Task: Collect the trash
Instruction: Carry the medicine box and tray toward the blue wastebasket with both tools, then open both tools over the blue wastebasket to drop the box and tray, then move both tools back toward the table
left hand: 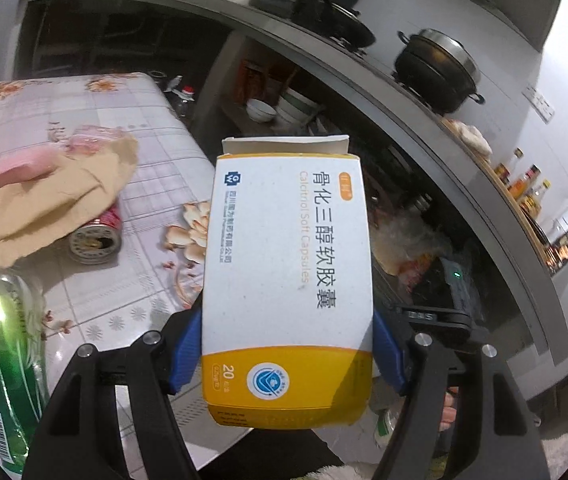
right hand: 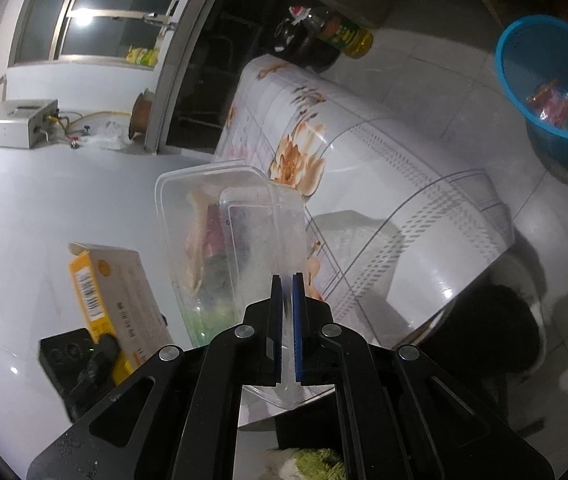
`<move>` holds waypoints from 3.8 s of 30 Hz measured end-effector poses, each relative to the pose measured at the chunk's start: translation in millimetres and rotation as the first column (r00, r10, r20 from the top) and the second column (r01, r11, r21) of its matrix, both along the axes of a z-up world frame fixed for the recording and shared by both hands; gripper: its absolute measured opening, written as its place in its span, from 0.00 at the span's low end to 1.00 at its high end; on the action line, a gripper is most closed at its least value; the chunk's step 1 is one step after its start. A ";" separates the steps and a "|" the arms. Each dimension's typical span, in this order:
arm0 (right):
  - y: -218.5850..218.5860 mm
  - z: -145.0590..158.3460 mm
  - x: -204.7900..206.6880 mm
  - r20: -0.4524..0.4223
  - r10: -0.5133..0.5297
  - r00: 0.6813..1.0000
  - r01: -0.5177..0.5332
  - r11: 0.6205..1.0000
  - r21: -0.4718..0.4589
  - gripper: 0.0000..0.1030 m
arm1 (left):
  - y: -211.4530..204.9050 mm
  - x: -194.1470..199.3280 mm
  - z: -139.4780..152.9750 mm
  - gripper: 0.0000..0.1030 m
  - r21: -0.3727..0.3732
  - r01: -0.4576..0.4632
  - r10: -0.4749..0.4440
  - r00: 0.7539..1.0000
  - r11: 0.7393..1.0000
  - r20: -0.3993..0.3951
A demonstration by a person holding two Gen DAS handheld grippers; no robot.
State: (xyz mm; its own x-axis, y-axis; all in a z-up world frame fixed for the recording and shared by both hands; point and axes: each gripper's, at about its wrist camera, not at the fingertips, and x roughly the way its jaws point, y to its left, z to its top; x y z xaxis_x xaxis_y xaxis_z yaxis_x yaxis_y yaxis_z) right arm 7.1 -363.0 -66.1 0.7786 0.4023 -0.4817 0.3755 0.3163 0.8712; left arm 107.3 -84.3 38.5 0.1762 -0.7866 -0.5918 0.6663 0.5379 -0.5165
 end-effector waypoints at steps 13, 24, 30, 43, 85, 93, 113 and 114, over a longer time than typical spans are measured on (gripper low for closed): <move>-28.2 11.8 -32.3 0.036 -0.097 0.995 0.097 0.995 -0.001 0.03 | -41.7 6.5 -5.5 0.67 0.035 0.053 -0.052 0.999 0.998 -0.005; -88.8 7.2 -74.3 0.045 -0.259 0.965 0.259 0.966 0.011 0.03 | -165.0 2.2 -7.4 0.67 0.077 0.254 -0.250 0.967 0.964 -0.049; -134.1 -11.0 -88.8 0.017 -0.366 0.930 0.366 0.931 0.016 0.03 | -253.1 1.8 -15.2 0.67 0.144 0.352 -0.347 0.936 0.925 -0.061; -225.0 -130.6 -95.0 -0.139 -0.504 0.853 0.522 0.834 0.177 0.08 | -430.3 7.2 -129.1 0.68 0.354 0.538 -0.460 0.841 0.765 -0.284; -60.2 8.7 -107.4 -0.236 -0.478 0.846 0.131 0.616 -0.777 0.93 | -116.0 -67.1 -7.1 0.82 0.225 0.246 -0.274 0.956 0.943 0.106; -6.8 15.1 -53.8 -0.259 -0.462 0.848 -0.090 0.356 -0.930 0.93 | -17.3 -68.0 -19.6 0.82 0.193 0.044 -0.069 0.990 0.980 0.126; 73.4 36.4 55.7 -0.016 0.276 0.961 -0.251 0.845 -0.473 0.93 | 154.2 23.1 -48.8 0.81 0.116 -0.349 0.346 0.937 0.930 0.044; 82.6 32.9 71.7 -0.001 0.339 0.941 -0.308 0.853 -0.422 0.93 | 154.5 25.0 -56.3 0.81 0.122 -0.341 0.342 0.940 0.932 0.012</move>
State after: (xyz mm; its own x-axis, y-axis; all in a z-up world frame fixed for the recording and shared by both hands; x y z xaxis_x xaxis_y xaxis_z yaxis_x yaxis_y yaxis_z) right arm 78.9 -280.4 -33.2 0.6772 0.4157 -0.6071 0.1319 0.7432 0.6560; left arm 132.3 70.2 -17.8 0.4157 -0.6025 -0.6813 0.4268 0.7907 -0.4389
